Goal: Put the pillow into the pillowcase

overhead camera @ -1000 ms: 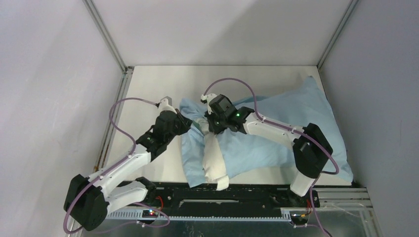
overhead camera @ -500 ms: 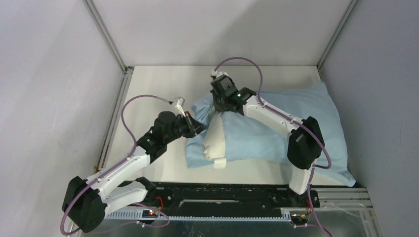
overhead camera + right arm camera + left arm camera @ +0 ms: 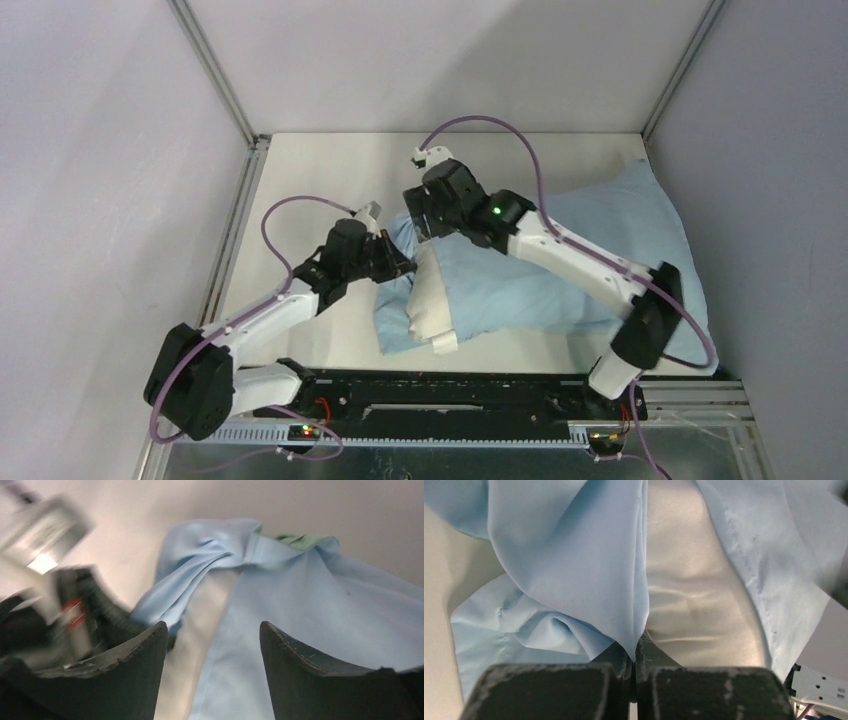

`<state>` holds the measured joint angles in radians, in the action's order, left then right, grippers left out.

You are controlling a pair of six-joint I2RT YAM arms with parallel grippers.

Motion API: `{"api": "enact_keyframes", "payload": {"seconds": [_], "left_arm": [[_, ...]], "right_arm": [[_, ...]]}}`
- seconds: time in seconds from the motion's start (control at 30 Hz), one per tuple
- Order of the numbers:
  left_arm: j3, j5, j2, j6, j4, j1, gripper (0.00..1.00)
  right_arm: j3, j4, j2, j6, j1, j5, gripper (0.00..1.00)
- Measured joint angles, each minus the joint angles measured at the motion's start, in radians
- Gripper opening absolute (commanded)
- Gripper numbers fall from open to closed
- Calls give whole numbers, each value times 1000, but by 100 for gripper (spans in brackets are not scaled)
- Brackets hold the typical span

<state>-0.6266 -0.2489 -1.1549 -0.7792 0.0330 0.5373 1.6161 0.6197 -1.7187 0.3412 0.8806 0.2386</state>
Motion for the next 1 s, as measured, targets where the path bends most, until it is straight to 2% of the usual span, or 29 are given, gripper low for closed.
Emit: {"api": "enact_keyframes", "payload": {"seconds": [0.13, 0.3, 0.43, 0.7, 0.77, 0.83, 0.87, 0.9, 0.93, 1.0], "left_arm": [[-33, -12, -50, -11, -3, -13, 0], [-69, -25, -73, -26, -8, -44, 0], [-108, -27, -83, -25, -6, -59, 0], [-126, -29, -91, -24, 29, -66, 0], [-126, -29, -93, -24, 37, -71, 0], [-126, -29, -93, -24, 40, -77, 0], [-126, -29, -93, -24, 42, -80, 0], [-126, -29, -93, -24, 44, -83, 0], [-126, -29, -93, -24, 46, -86, 0], [-126, -27, -93, -24, 53, -91, 0]], "right_arm": [[-61, 7, 180, -66, 97, 16, 73], [-173, 9, 341, -151, 298, 67, 80], [-235, 36, 293, -196, 401, 141, 85], [-260, 74, 31, -249, 501, 337, 89], [-259, 86, -15, -244, 505, 399, 83], [-253, 104, -65, -236, 500, 459, 61], [-250, 112, -90, -231, 494, 488, 43], [-250, 120, -110, -225, 486, 512, 19], [-250, 131, -127, -219, 473, 533, 2], [-248, 149, -135, -203, 435, 555, 0]]}}
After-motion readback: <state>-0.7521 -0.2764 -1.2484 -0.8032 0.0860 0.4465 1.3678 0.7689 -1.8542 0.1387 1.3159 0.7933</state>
